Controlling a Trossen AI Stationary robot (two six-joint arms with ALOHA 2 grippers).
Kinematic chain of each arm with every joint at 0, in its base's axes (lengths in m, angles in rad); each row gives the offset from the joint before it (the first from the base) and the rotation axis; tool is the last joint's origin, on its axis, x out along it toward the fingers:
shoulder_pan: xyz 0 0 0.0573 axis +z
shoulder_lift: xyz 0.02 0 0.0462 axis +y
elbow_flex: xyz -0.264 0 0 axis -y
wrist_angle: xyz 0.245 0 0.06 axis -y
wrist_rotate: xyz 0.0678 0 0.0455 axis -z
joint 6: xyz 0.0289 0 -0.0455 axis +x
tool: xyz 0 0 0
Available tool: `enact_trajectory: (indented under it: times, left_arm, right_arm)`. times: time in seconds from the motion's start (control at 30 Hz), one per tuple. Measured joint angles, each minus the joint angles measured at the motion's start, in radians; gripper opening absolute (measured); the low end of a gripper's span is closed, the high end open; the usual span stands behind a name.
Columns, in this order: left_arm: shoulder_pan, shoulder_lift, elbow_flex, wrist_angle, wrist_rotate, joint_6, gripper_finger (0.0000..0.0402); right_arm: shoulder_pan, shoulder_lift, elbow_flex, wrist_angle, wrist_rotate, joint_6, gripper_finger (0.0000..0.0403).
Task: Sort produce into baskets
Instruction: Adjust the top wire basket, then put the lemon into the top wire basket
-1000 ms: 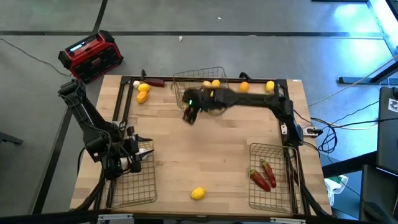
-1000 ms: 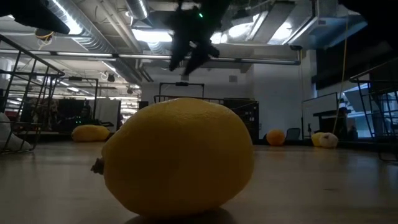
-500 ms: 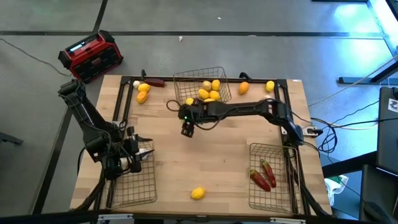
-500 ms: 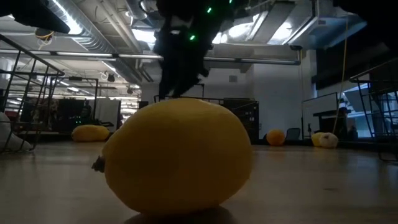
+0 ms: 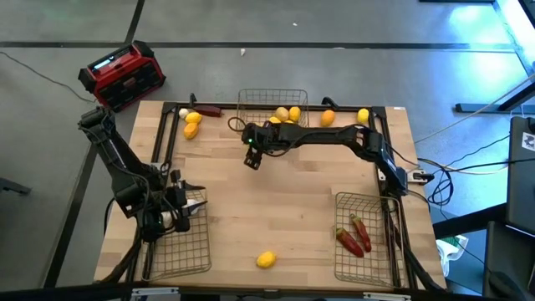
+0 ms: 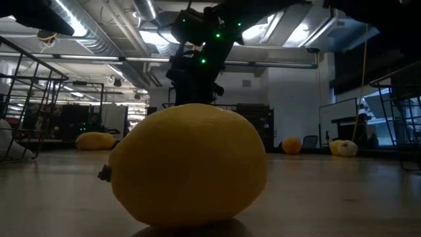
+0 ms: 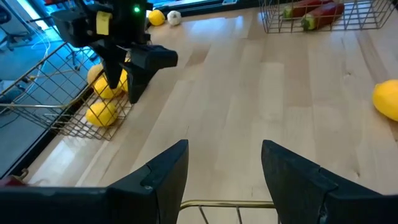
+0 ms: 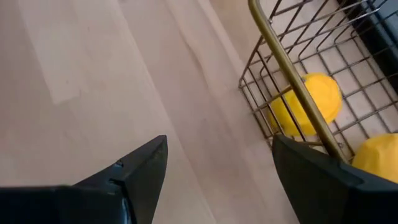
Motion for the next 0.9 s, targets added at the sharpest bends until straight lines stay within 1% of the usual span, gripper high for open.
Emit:
enact_trajectory:
  times: [0.27, 0.37, 0.57, 0.73, 0.9]
  left_arm:
    - [0.0, 0.0, 0.0, 0.0, 0.0, -0.004, 0.0198]
    - [0.0, 0.0, 0.0, -0.001, 0.0, -0.003, 0.0198]
    - [0.0, 0.0, 0.0, -0.001, 0.0, 0.004, 0.0198]
    - [0.0, 0.0, 0.0, -0.001, 0.0, 0.003, 0.0198]
    - [0.0, 0.0, 0.0, -0.001, 0.0, 0.004, 0.0198]
  right_arm:
    - [-0.021, 0.001, 0.001, -0.012, -0.002, -0.008, 0.0287]
    - [-0.007, 0.001, 0.001, -0.012, -0.013, -0.017, 0.0287]
    - [0.053, 0.001, 0.001, -0.012, -0.015, -0.021, 0.0287]
    - [0.109, -0.006, 0.001, -0.034, -0.021, 0.01, 0.0287]
    - [0.177, -0.011, 0.031, -0.048, -0.022, 0.035, 0.0287]
